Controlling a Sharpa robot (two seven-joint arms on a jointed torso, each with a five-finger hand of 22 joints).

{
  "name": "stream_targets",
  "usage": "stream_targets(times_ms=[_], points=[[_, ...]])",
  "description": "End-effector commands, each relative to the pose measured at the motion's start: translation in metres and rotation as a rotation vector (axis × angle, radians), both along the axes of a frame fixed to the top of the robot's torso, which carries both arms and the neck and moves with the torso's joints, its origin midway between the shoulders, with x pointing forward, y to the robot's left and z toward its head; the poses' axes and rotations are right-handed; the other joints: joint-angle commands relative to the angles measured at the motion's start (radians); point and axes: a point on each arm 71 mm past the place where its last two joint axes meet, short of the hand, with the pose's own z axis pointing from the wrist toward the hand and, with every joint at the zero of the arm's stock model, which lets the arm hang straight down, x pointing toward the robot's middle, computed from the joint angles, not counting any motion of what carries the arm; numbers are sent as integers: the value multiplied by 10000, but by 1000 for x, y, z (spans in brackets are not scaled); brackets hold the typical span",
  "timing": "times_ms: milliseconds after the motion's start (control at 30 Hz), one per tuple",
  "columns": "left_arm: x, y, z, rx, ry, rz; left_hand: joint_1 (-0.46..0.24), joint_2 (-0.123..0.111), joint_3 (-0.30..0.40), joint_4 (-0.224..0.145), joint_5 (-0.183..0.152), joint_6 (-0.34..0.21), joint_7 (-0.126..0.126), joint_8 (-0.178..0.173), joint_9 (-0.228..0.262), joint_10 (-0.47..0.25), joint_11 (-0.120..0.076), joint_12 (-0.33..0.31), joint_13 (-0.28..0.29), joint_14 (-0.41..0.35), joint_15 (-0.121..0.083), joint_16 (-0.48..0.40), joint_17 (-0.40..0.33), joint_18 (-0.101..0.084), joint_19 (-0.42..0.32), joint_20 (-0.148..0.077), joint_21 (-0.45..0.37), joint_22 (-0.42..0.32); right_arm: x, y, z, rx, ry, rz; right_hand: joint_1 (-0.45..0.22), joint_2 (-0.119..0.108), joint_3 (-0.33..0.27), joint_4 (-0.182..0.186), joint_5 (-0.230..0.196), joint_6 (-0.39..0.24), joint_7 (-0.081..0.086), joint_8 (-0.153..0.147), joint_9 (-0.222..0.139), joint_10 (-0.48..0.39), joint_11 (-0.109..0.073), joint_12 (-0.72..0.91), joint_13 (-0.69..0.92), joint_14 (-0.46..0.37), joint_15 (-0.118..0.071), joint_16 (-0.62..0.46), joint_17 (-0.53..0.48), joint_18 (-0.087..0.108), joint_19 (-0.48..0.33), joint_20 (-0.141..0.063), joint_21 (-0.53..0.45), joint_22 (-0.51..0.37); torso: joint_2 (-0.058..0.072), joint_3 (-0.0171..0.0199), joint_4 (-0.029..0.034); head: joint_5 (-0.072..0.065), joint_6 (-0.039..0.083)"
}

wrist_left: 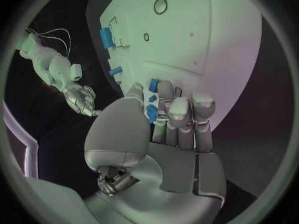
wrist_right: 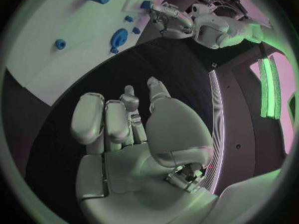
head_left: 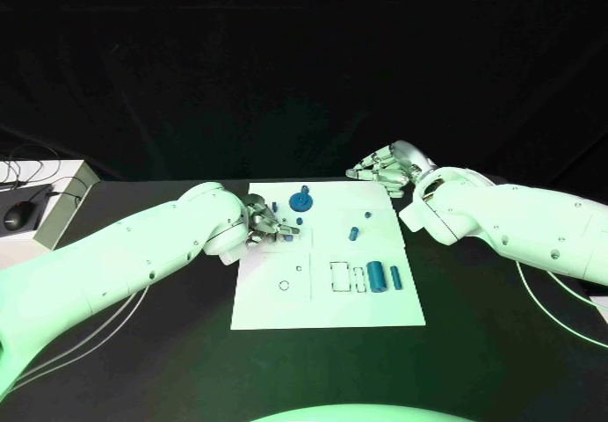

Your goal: Assemble the parts on the task board

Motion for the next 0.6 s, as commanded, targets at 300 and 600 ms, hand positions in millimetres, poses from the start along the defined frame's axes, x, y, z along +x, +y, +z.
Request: stream_targets(times_ms=[300,600], points=[[0,-5,-2,181,44,-278,181,359,-114,-405,20,-18,-56,56,-13,11,-1,-33,17,44,39,52,2,143,67,12,-30,24,0,2,0,-12,-15,172,-73,15,-56,-25,0,81,11,-55,-11,18,2,-19,4,-2,-27,-39,-15,34,448,-43,-2,1446,-9,2,12,7,-24],[1,-6,-4,271,69,-327,318,553,13,-741,31,-32,-72,89,-1,2,-13,-27,20,47,30,54,10,134,75,4,-36,54,0,3,0,-12,-9,181,-73,15,-56,-25,0,81,11,-55,-11,18,2,-19,4,-2,-27,-39,-15,34,448,-43,-2,1446,-3,-1,0,3,-35]])
